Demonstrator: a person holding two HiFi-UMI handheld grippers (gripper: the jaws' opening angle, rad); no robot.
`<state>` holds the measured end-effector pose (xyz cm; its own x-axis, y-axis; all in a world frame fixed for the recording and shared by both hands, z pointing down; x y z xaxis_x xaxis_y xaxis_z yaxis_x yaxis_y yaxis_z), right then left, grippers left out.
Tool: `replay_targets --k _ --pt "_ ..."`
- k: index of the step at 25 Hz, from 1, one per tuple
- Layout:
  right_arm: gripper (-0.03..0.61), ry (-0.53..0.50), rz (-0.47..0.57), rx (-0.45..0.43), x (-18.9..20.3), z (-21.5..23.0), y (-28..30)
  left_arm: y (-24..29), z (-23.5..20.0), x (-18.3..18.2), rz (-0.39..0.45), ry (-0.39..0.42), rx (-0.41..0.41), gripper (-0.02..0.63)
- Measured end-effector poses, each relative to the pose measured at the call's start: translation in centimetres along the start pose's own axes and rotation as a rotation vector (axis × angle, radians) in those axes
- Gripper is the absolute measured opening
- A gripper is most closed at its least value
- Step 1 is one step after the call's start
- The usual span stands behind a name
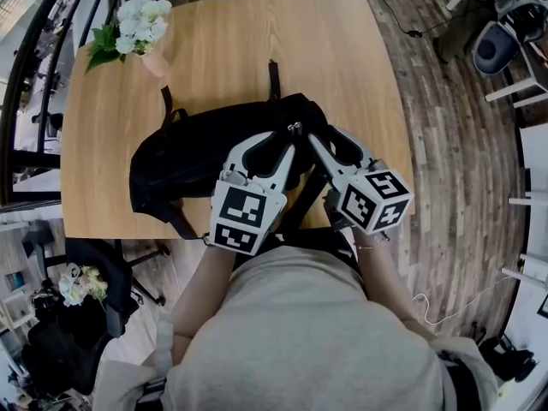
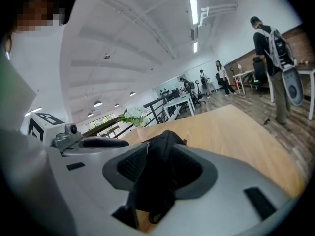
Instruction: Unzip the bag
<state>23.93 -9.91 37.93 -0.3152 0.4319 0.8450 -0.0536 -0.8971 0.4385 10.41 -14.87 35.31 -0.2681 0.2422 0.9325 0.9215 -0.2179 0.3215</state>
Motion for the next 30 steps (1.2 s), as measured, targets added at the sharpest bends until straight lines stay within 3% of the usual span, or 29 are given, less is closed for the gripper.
replay_targets --k 5,11,17,30 --pt "0.160 0.004 -0.035 -0.035 0.4 0.5 1.1 0.6 0.1 -0.4 -0.029 0.110 -0.029 0.119" --pt "0.079 0.019 -0.069 -0.106 0.6 0.8 1.6 1.8 0.7 -0.3 -0.084 0.221 -0.007 0.135" --pt "0.073 0.039 -0.087 -0.145 0.4 1.0 1.6 2.4 1.1 -0.4 -0.140 0.334 0.000 0.135" --pt "0.074 0.055 -0.094 -0.189 0.4 1.3 1.6 3.3 1.2 0.7 -0.204 0.383 -0.037 0.141"
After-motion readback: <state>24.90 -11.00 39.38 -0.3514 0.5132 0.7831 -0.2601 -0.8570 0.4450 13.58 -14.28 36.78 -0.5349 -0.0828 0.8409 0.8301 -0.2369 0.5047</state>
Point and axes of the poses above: the fingertips, and each gripper's own axes: y forward along the fingers, z to its right, x out of its underside, the point moved 7 cm from there along -y, backward along the fingers, and after that the axes turned 12 degrees about x, right-handed, at the moved point
